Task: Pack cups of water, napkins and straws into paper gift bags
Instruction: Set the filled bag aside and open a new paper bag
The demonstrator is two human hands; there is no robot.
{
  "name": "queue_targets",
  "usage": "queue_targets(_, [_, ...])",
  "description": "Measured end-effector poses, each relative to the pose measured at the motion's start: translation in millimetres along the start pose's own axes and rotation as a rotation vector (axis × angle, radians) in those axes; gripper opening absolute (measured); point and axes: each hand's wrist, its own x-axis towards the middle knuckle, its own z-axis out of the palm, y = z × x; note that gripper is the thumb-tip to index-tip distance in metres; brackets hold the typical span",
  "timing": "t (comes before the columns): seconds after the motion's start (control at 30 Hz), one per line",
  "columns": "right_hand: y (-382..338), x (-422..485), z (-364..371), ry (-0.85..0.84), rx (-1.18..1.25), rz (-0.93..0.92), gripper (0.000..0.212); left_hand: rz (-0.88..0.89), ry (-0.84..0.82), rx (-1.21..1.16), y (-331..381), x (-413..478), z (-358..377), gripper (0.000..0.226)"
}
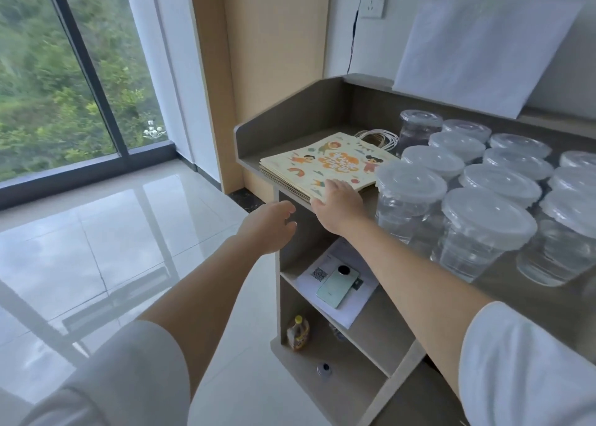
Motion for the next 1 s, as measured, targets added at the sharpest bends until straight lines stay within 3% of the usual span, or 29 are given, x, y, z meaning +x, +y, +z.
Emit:
queue_targets(0.13, [0,5,6,-0.029,-0.058,0.054,0.029,0.074,-0.048,-0.03,-12,22,-7,0.038])
queue_targets(0.27, [-8,1,-1,-0.031,-0.072,0.113,0.03,0.178,-0.086,-0.066,-25,33,-11,0.038])
queue_targets(0.43, [-26,-7,-2,0.035,-0.289,0.117,0.021,0.249,-0.14,-0.124,-44,34,-14,0.036])
queue_targets(0.53, [-31,-18,-10,0.281,-0.312,0.084,0.018,0.112,-0.126,-0.466,-49,38,-23,0.029])
queue_targets(0.67, [-33,-47,-9,0.645,-0.319,-0.09,0.009,-0.328,-0.325,-1.382,-53,39,-47,0.07])
queue_targets(0.73, [-36,-69,0,0.719,-0.271,-0.166,0.011,-0.378,-0.437,-1.655,-63,39,-52,0.082])
queue_targets(0.87, [-44,-120,19,0.795,-0.183,-0.266,0.01,-0.284,-0.652,-1.757,-91,32,-49,0.08])
queue_targets(1.0, [-46,-166,40,0.76,-0.154,-0.256,0.017,-0.284,-0.898,-1.567,-119,29,-43,0.074])
